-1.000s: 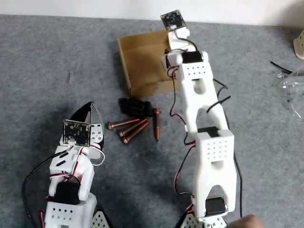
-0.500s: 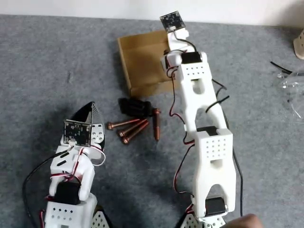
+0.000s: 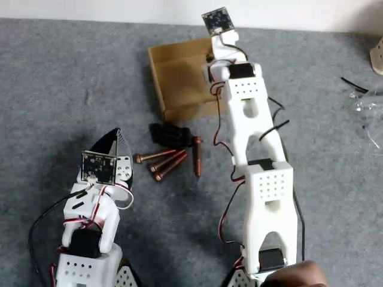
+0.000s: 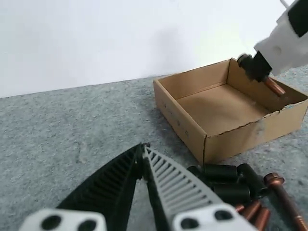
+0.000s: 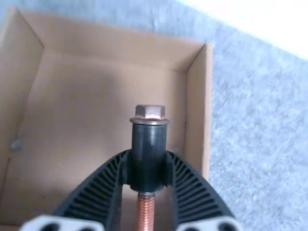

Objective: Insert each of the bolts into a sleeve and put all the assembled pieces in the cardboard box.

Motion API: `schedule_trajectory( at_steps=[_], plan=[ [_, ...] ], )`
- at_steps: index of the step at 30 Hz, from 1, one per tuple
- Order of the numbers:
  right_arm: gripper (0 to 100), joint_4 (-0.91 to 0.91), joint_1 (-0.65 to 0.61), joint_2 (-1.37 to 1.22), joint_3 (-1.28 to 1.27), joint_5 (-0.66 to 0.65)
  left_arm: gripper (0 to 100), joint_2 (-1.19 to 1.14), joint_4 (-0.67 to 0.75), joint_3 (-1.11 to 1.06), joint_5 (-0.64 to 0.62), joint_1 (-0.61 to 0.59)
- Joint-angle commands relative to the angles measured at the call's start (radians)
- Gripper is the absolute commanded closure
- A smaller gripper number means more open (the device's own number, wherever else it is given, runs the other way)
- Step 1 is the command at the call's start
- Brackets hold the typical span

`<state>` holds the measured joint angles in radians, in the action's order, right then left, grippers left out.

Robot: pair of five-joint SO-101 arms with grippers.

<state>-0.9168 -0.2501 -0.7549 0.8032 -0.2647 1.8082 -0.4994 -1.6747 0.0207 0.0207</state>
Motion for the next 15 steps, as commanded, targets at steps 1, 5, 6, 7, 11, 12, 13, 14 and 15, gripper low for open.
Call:
schedule_trajectory(
  at_steps=[1, 5, 6, 7, 11, 12, 13, 14, 15],
  plan=[
    [98.9, 0.050, -0.010, 0.016, 0.067, 0.011, 96, 0.008, 0.021, -0.022, 0.002, 0.018],
    [98.9, 0.053, -0.010, -0.035, 0.070, 0.011, 97, 0.008, 0.021, -0.022, 0.002, 0.018],
    [98.9, 0.053, -0.012, -0.056, 0.071, 0.011, 97, 0.008, 0.021, -0.022, 0.002, 0.018],
    [98.9, 0.053, -0.016, -0.079, 0.073, 0.009, 97, 0.008, 0.021, -0.022, 0.002, 0.018],
    [98.9, 0.053, -0.016, -0.153, 0.079, 0.006, 97, 0.008, 0.021, -0.022, 0.002, 0.018],
    [98.8, 0.053, -0.016, -0.156, 0.085, 0.006, 97, 0.008, 0.021, -0.022, 0.002, 0.018],
    [98.8, 0.051, -0.016, -0.160, 0.094, 0.006, 97, 0.008, 0.021, -0.022, 0.002, 0.018],
    [98.8, 0.051, -0.016, -0.162, 0.102, 0.006, 97, 0.008, 0.021, -0.022, 0.002, 0.018],
    [98.8, 0.051, -0.016, -0.163, 0.105, 0.006, 97, 0.008, 0.021, -0.022, 0.002, 0.018]
  ],
)
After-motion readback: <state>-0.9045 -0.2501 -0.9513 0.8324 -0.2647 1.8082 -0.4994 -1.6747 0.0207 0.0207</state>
